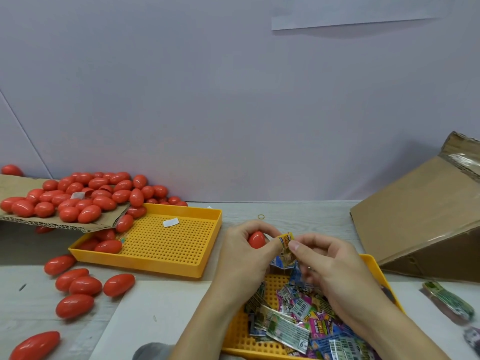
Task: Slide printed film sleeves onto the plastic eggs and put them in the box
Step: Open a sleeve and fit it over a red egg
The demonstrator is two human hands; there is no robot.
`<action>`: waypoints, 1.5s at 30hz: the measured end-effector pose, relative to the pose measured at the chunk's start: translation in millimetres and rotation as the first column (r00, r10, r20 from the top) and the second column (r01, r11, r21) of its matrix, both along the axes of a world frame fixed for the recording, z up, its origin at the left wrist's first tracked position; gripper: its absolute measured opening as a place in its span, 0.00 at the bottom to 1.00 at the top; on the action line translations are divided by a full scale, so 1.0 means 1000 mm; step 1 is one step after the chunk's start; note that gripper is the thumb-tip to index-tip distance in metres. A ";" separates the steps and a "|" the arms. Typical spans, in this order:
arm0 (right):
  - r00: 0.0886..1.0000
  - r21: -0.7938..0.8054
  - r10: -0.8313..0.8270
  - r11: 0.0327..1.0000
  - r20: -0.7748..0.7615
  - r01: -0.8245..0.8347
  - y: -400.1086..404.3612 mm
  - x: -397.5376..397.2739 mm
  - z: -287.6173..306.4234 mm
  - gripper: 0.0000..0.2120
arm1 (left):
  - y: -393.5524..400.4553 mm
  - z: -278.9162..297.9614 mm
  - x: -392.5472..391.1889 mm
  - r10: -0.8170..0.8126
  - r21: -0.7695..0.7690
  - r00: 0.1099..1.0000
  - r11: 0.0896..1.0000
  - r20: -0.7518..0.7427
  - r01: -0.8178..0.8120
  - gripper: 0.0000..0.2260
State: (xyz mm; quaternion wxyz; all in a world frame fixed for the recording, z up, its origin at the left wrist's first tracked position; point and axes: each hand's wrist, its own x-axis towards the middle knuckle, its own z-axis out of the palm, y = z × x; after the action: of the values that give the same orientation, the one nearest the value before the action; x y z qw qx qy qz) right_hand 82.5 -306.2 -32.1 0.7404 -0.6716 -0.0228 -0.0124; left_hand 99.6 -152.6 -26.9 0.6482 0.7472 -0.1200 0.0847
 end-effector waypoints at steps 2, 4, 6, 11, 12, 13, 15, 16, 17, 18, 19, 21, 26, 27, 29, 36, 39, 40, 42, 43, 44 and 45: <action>0.996 0.021 -0.076 0.997 0.043 0.075 -0.001 0.001 0.000 0.03 | 0.001 -0.001 0.000 0.002 -0.007 1.000 1.000 -0.012 -0.002 0.04; 0.978 0.038 -0.188 0.982 0.093 0.185 -0.004 0.003 -0.001 0.05 | 0.002 -0.001 -0.001 0.001 -0.039 0.996 0.999 -0.088 -0.004 0.06; 0.955 0.024 -0.263 0.965 0.137 0.262 -0.005 0.004 -0.001 0.04 | 0.000 0.000 -0.002 -0.099 -0.151 0.974 0.986 -0.206 0.069 0.13; 0.934 -0.021 -0.320 0.945 0.161 0.327 -0.001 0.005 -0.003 0.03 | -0.003 0.000 -0.004 -0.200 -0.099 0.953 0.978 -0.229 0.181 0.15; 0.931 -0.017 -0.331 0.941 0.153 0.337 -0.002 0.006 -0.003 0.03 | -0.004 0.000 -0.004 -0.184 -0.076 0.961 0.982 -0.205 0.172 0.16; 0.929 -0.009 -0.342 0.938 0.144 0.346 -0.003 0.006 -0.003 0.03 | -0.003 0.000 -0.004 -0.158 -0.061 0.972 0.987 -0.172 0.149 0.17; 0.924 0.008 -0.358 0.933 0.134 0.360 -0.005 0.006 -0.004 0.03 | -0.002 0.002 -0.004 -0.083 -0.060 0.992 0.995 -0.090 0.078 0.17; 0.922 0.012 -0.362 0.931 0.134 0.364 -0.005 0.006 -0.004 0.03 | -0.002 0.003 -0.004 -0.047 -0.076 0.997 0.996 -0.059 0.042 0.17; 0.922 0.014 -0.365 0.930 0.133 0.366 -0.005 0.006 -0.004 0.03 | -0.001 0.004 -0.004 -0.019 -0.096 0.999 0.995 -0.037 0.015 0.16; 0.921 0.016 -0.367 0.930 0.132 0.368 -0.005 0.006 -0.004 0.03 | -0.001 0.005 -0.004 0.002 -0.108 1.000 0.994 -0.025 -0.005 0.16; 0.920 0.017 -0.369 0.929 0.131 0.370 -0.005 0.005 -0.004 0.03 | -0.001 0.006 -0.004 0.014 -0.116 1.000 0.993 -0.017 -0.016 0.16; 0.919 0.019 -0.373 0.927 0.130 0.374 -0.005 0.006 -0.004 0.03 | -0.001 0.006 -0.004 0.025 -0.122 1.000 0.992 -0.008 -0.026 0.16; 0.920 0.014 -0.369 0.929 0.129 0.371 -0.004 0.006 -0.003 0.02 | -0.001 0.004 -0.003 0.015 -0.121 1.000 0.993 0.010 -0.013 0.16; 0.921 0.012 -0.368 0.929 0.128 0.369 -0.004 0.006 -0.003 0.02 | 0.000 0.004 -0.003 0.003 -0.137 1.000 0.991 0.005 -0.003 0.17; 0.922 0.011 -0.367 0.929 0.126 0.369 -0.004 0.005 -0.004 0.02 | 0.002 0.004 -0.003 -0.025 -0.189 1.000 0.982 -0.014 0.022 0.17; 0.924 0.010 -0.363 0.931 0.120 0.364 -0.003 0.005 -0.003 0.02 | 0.003 0.005 -0.001 -0.094 -0.345 0.995 0.936 -0.033 0.077 0.20; 0.926 0.015 -0.359 0.933 0.115 0.359 -0.003 0.004 -0.003 0.02 | 0.004 0.005 0.000 -0.140 -0.448 0.989 0.888 -0.050 0.103 0.19; 0.926 0.012 -0.360 0.932 0.115 0.361 -0.003 0.005 -0.003 0.02 | 0.004 0.006 0.000 -0.149 -0.464 0.987 0.880 -0.058 0.105 0.19; 0.925 0.009 -0.362 0.931 0.116 0.364 -0.003 0.004 -0.002 0.02 | 0.004 0.005 -0.001 -0.169 -0.502 0.982 0.858 -0.084 0.105 0.18; 0.925 0.011 -0.361 0.932 0.116 0.362 -0.003 0.004 -0.002 0.02 | 0.005 0.005 -0.001 -0.187 -0.531 0.977 0.841 -0.101 0.106 0.18; 0.926 0.015 -0.359 0.933 0.114 0.360 -0.003 0.004 -0.002 0.02 | 0.004 0.006 -0.001 -0.205 -0.559 0.971 0.823 -0.119 0.106 0.18; 0.927 0.016 -0.357 0.934 0.112 0.358 -0.003 0.004 -0.002 0.02 | 0.004 0.006 -0.001 -0.219 -0.581 0.967 0.807 -0.132 0.104 0.17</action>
State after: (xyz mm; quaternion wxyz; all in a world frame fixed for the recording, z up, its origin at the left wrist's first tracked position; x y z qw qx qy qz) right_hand 87.0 -308.9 -34.1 0.7216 -0.6646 0.0580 -0.1850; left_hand 99.1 -148.4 -21.0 0.8547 0.5112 -0.0894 -0.0114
